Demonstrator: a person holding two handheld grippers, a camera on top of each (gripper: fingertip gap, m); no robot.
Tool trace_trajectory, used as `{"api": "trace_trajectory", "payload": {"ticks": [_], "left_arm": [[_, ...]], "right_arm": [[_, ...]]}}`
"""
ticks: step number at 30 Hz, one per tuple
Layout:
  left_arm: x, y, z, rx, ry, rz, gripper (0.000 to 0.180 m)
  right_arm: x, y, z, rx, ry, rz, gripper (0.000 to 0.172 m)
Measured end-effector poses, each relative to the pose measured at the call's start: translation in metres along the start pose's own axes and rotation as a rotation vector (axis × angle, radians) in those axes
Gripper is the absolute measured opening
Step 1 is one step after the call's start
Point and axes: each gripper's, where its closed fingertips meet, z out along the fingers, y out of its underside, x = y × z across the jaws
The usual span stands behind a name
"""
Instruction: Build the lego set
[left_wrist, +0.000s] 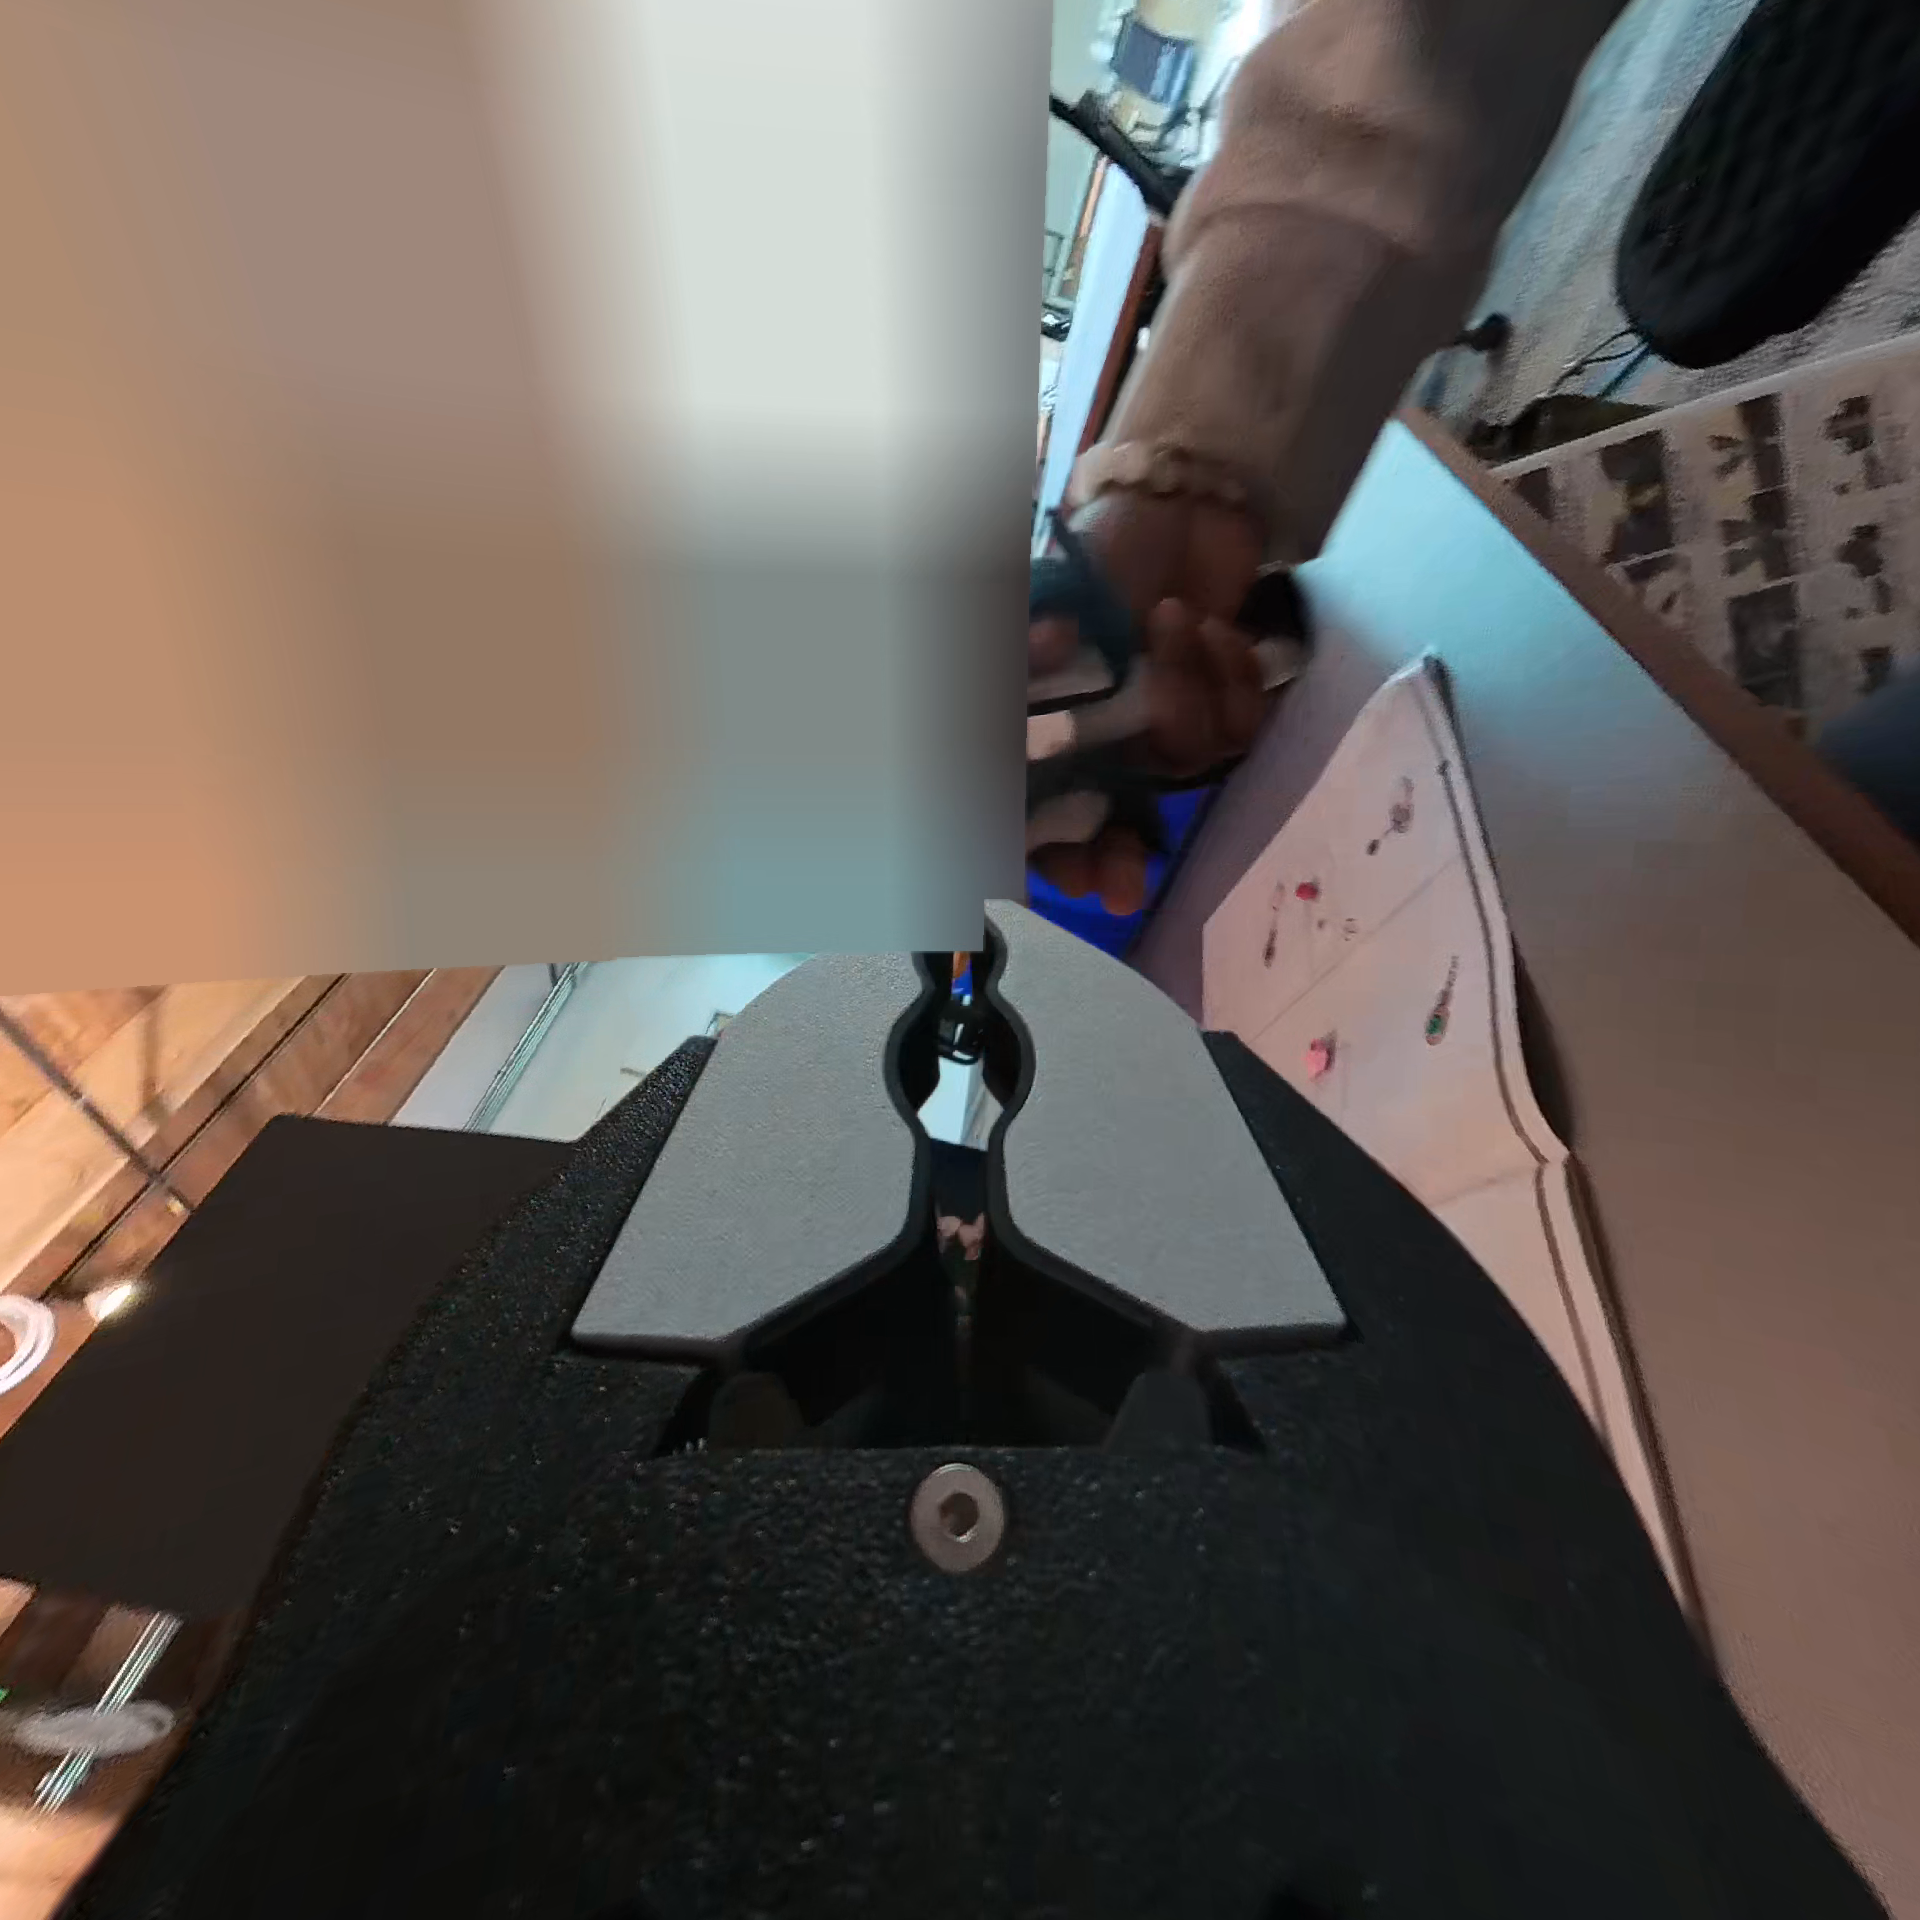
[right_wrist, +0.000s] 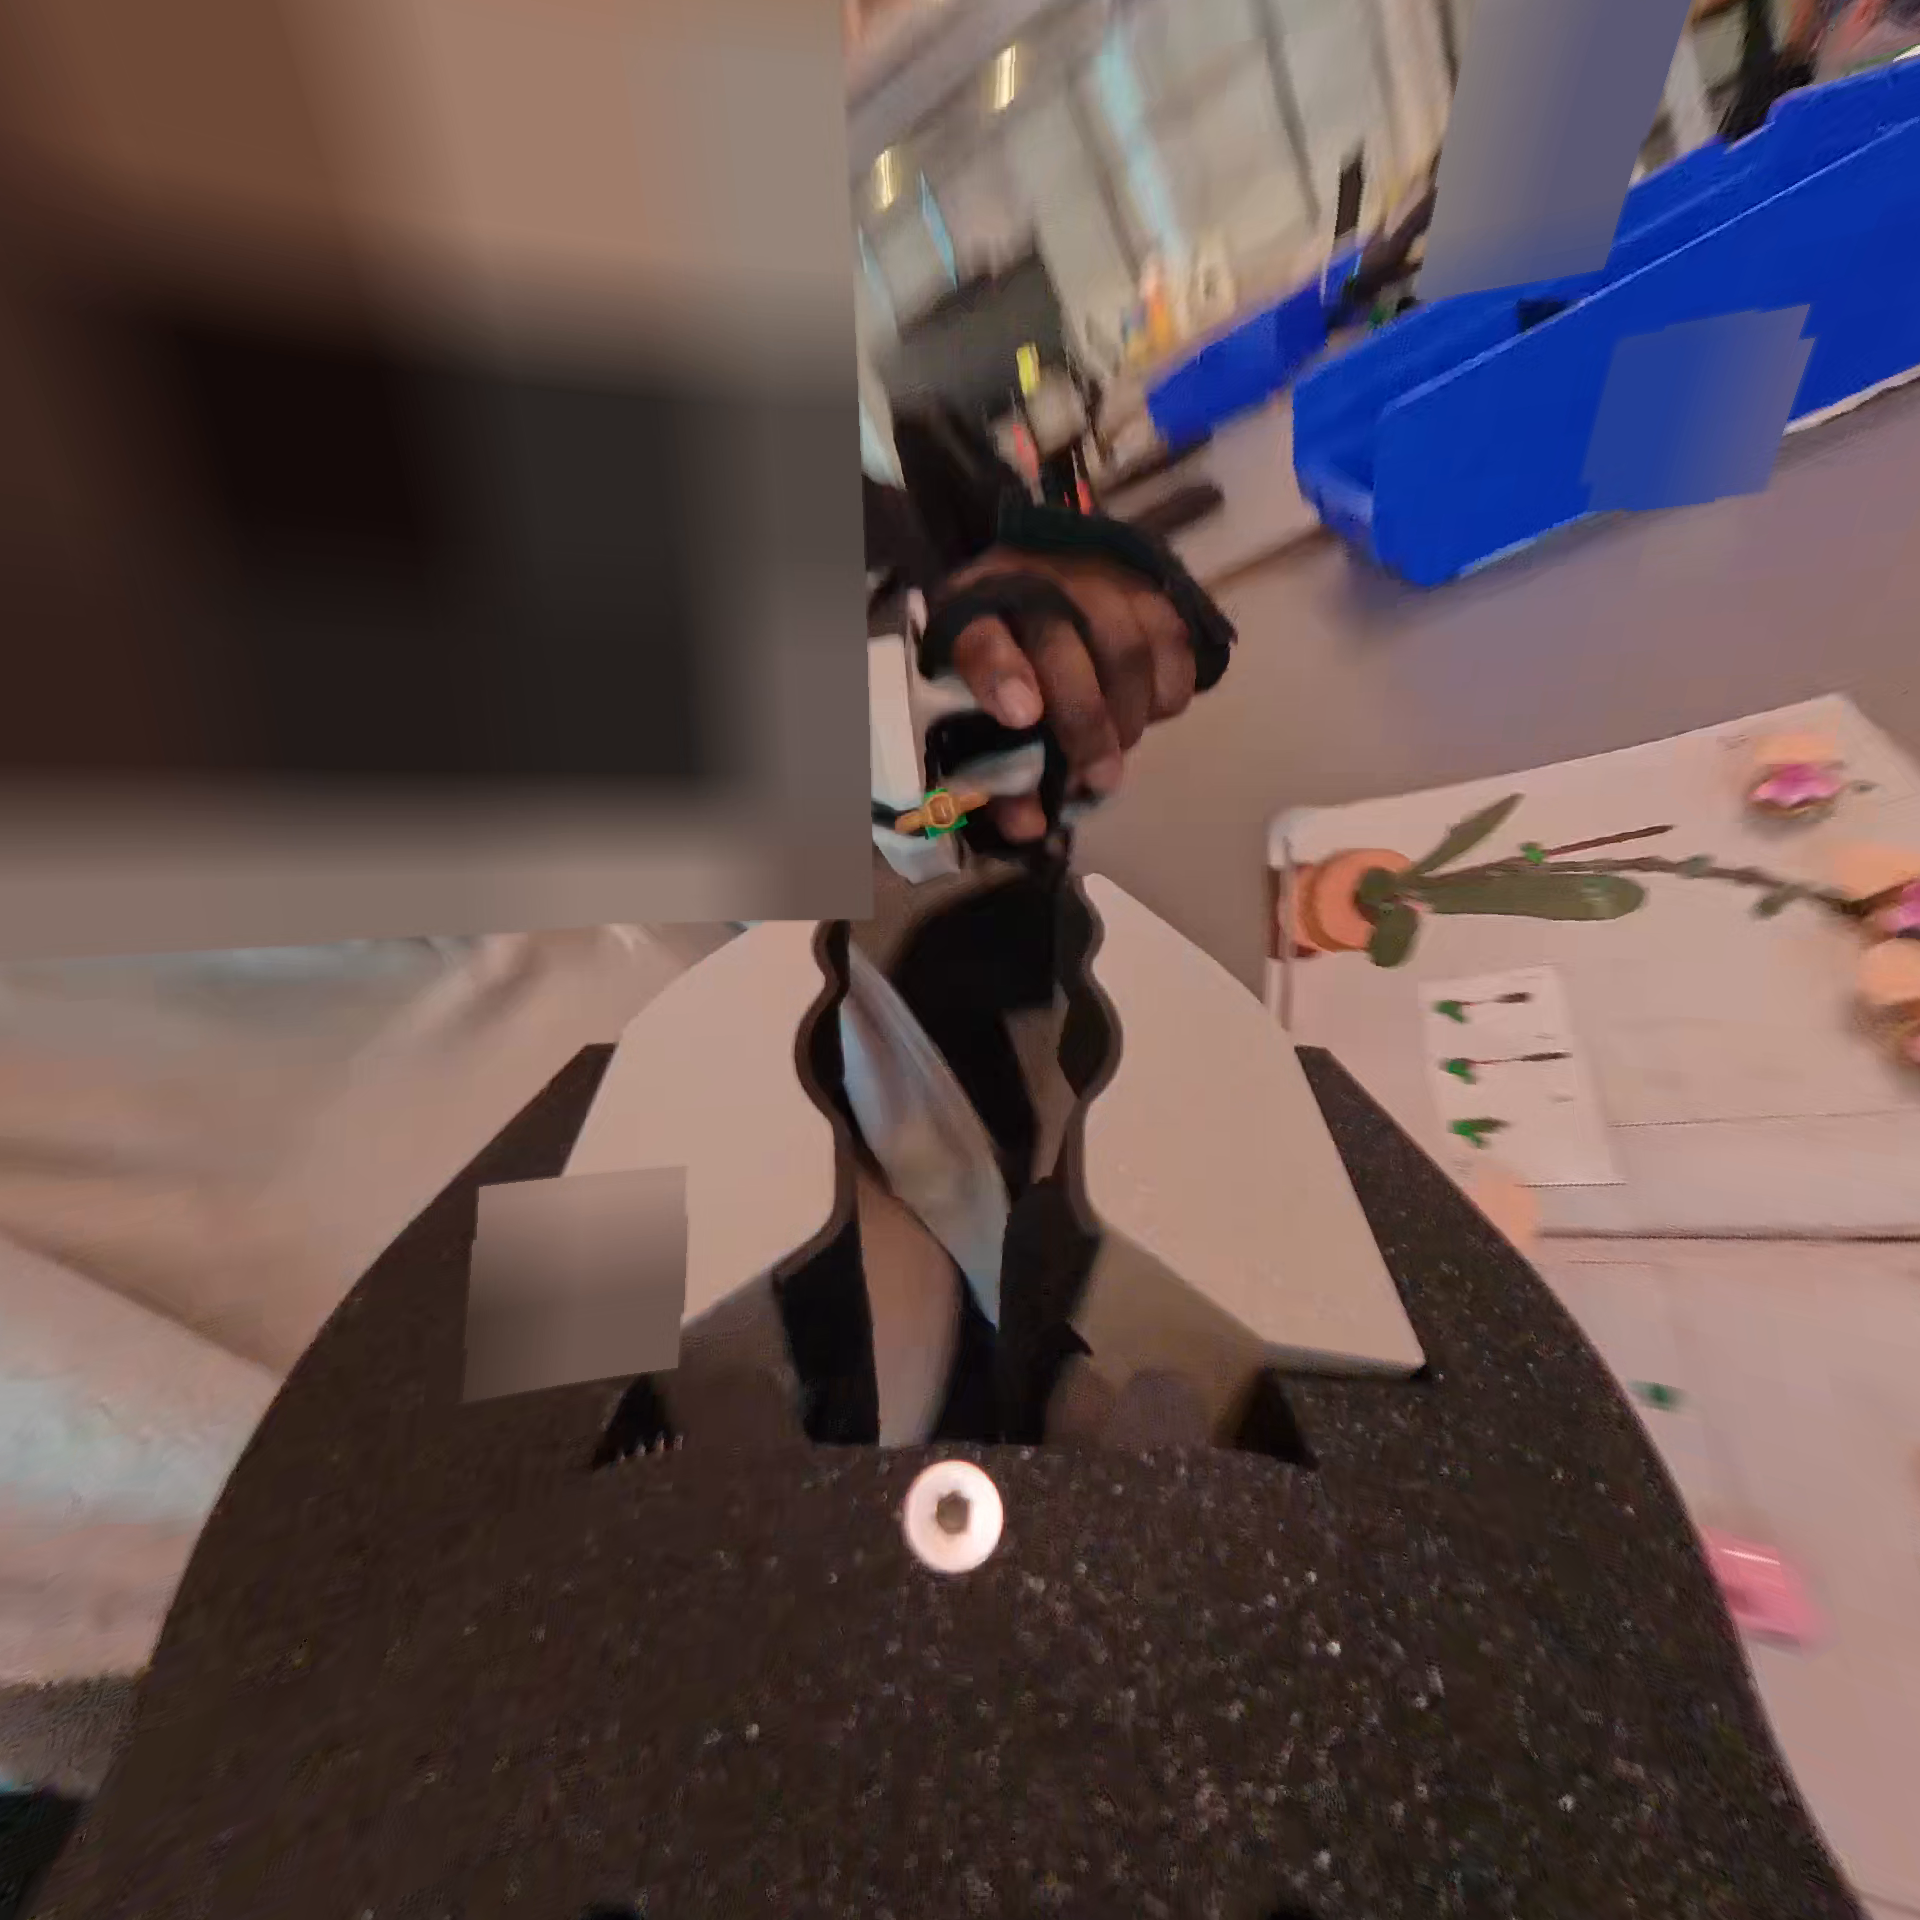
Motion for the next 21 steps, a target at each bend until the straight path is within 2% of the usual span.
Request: {"api": "trace_trajectory", "payload": {"ticks": [3,6,10,21], "left_arm": [[0.008,-0.003,0.003,0.018,0.037,0.004,0.002],[0.011,-0.003,0.005,0.020,0.039,0.007,0.002],[0.015,-0.002,0.006,0.018,0.045,0.007,0.002],[0.019,0.002,0.008,0.014,0.035,-0.035,0.002]], "right_arm": [[-0.004,0.004,0.009,-0.213,0.016,-0.203,0.036],[-0.007,0.008,0.018,-0.317,-0.020,-0.263,0.033],[-0.004,0.007,0.019,-0.314,-0.023,-0.252,0.021],[0.004,0.012,0.014,-0.311,0.040,-0.306,0.017]]}}
